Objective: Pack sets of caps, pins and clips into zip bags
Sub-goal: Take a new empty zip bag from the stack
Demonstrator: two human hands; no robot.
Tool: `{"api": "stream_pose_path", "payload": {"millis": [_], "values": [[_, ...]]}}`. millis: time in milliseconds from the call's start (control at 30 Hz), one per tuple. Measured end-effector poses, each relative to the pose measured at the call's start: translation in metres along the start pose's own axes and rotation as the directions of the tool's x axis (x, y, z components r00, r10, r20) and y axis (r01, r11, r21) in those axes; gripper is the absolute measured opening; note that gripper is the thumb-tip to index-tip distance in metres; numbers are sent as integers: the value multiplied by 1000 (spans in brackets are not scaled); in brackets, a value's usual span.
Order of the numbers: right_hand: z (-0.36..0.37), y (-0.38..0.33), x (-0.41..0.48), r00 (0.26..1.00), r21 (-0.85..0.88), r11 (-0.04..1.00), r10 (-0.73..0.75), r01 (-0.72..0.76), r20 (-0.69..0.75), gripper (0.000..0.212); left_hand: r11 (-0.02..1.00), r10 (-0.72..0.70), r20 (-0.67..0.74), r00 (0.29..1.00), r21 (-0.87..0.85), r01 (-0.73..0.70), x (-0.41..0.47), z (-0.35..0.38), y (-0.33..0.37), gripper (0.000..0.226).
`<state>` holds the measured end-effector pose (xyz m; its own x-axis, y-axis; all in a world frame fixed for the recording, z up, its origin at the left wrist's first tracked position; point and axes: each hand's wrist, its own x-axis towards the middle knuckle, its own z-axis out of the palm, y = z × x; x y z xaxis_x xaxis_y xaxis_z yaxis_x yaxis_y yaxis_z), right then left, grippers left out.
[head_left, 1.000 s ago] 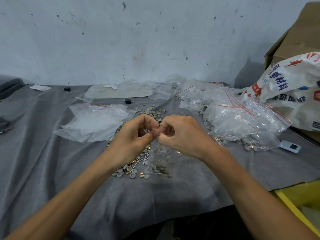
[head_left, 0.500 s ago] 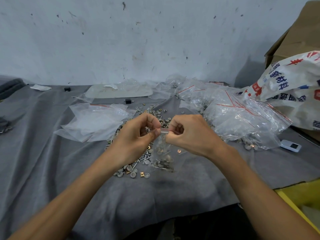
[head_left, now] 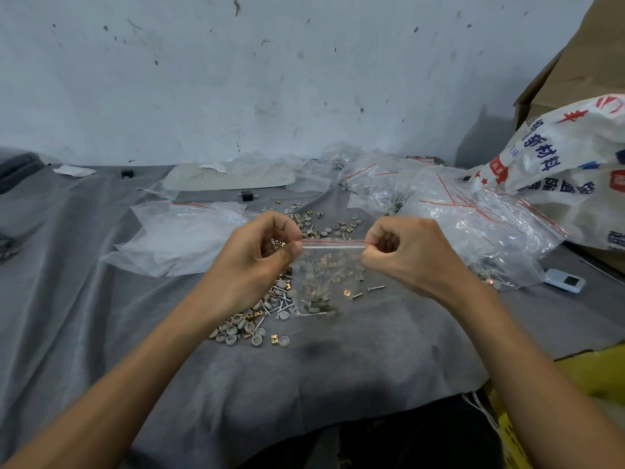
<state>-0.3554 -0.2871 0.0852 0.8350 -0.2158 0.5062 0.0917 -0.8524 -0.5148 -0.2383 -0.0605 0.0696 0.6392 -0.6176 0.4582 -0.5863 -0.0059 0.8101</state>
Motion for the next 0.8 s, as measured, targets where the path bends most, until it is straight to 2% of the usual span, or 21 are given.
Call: {"api": "stream_pose_path", "payload": {"millis": [267, 400, 467, 533, 600, 667, 800], "values": [[-10, 13, -1, 999, 61, 997, 45, -45, -10, 9, 999, -26, -47, 999, -22, 25, 7, 6, -3, 18], [1, 6, -6, 995, 255, 963, 77, -89, 58, 21, 1000, -21, 19, 1000, -22, 21, 6, 17, 1, 18], [12, -1, -7, 989, 213, 975, 30, -60, 143, 31, 999, -23, 32, 999, -35, 24, 6, 22, 4, 16], [23, -5, -6, 982, 165, 986, -17, -15, 189, 28, 998, -30, 38, 999, -49, 32, 7, 24, 5, 13], [27, -7, -5, 983, 135, 991, -51, 27, 178, 17, 998, -25, 48, 999, -64, 28, 8, 24, 5, 11], [25, -4, -4, 984, 101, 994, -63, 47, 166, 17, 998, -18, 60, 998, -60, 22, 8, 23, 4, 11], [2, 14, -5, 993, 100, 995, -16, 4, 114, 14, 997, -48, 5, 999, 59, 47, 7, 15, -11, 15]]}}
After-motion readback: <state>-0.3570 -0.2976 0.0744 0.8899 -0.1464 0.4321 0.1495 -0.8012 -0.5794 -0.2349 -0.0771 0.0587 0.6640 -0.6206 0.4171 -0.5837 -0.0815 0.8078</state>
